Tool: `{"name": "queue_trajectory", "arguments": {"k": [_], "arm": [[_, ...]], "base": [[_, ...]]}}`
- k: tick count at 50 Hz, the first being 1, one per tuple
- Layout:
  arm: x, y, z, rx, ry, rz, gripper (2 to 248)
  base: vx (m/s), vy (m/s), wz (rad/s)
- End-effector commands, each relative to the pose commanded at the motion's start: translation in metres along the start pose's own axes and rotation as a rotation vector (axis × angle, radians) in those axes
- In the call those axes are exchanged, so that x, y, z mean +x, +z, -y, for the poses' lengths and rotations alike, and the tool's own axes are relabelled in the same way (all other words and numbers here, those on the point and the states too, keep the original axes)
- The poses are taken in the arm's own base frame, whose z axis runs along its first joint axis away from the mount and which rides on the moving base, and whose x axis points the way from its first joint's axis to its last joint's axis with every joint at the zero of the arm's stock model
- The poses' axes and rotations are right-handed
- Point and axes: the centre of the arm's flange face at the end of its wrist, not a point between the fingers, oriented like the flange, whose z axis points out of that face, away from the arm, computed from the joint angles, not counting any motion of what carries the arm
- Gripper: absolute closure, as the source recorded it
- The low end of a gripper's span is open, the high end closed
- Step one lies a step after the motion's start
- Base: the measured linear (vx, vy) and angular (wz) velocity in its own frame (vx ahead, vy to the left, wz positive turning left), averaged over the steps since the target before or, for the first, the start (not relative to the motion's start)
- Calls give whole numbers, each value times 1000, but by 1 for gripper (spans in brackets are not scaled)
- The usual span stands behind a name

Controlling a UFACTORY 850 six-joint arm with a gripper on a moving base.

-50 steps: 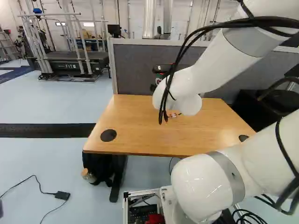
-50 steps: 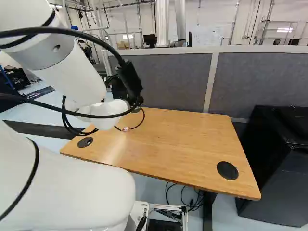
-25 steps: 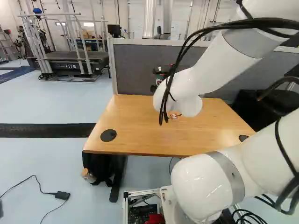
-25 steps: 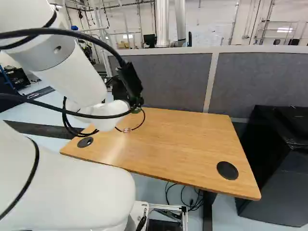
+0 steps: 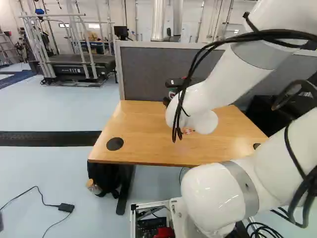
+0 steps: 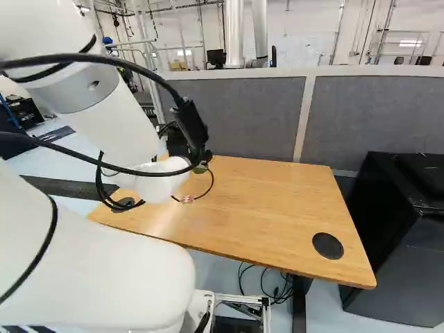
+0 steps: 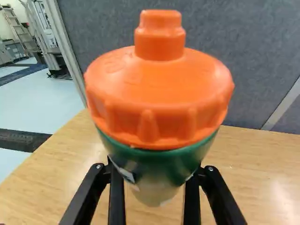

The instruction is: Pick up the green bottle from the table

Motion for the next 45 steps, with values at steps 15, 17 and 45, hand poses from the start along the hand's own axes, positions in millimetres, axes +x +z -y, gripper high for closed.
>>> {"name": "queue_trajectory", "arguments": {"k": [15, 17, 45], "arm": [[-22, -8, -8, -16, -4, 19, 138], [-24, -8, -9, -18, -5, 21, 138], [-32, -11, -11, -23, -5, 27, 138]], "base": [[0, 0, 0], [0, 0, 0], [0, 0, 0]]}}
